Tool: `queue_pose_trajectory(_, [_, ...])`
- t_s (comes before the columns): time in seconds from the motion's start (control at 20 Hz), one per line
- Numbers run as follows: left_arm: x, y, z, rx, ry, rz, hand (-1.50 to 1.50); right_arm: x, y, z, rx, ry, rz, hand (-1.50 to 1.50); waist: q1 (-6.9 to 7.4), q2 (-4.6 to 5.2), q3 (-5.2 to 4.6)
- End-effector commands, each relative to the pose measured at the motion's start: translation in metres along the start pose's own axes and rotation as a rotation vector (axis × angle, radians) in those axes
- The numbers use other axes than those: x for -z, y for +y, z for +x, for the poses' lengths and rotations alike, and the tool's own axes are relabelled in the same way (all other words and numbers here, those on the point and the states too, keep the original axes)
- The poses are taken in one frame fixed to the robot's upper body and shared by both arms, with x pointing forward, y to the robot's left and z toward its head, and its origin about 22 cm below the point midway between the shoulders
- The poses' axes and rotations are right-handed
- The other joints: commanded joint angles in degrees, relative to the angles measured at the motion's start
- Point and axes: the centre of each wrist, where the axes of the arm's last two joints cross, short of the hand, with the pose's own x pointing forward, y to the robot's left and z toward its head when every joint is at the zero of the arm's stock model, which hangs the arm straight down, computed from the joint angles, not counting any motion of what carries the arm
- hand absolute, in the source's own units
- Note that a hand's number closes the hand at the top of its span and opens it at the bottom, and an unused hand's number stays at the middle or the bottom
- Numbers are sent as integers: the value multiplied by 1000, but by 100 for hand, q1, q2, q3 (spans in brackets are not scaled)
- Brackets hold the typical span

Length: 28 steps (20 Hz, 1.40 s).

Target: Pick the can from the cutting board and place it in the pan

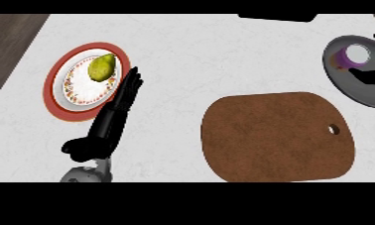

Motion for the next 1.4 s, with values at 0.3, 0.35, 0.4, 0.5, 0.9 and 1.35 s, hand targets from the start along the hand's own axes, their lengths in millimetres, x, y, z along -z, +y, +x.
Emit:
queue_pose_trajectory(0.3, [5, -4, -1, 5, -12, 11, 0, 4, 9, 6, 160, 4, 266, -150, -11, 13, 25])
queue_pose_trajectory(0.35, [2, 3, 2, 6, 3, -9, 0, 3, 20, 12, 197, 5, 229, -150, 42, 15, 30])
queue_pose_trajectory(0.4, [7, -4, -2, -5, 6, -5, 0, 8, 24, 23, 248, -24, 176, -150, -8, 19, 29])
queue_pose_trajectory(0.5, [6, 5, 1, -20, 16, 20, 0, 5, 20, 14, 357, -42, 111, -150, -96, -15, 30])
queue_pose_trajectory(0.9, [-4, 9, -8, 2, 13, 28, 0, -3, -32, -27, 601, 2, 79, -150, -204, -49, 22])
queue_pose_trajectory(1.35, [0, 16, -5, 10, 16, 55, 0, -35, -80, -80, 770, -95, 281, -150, -321, -82, 24])
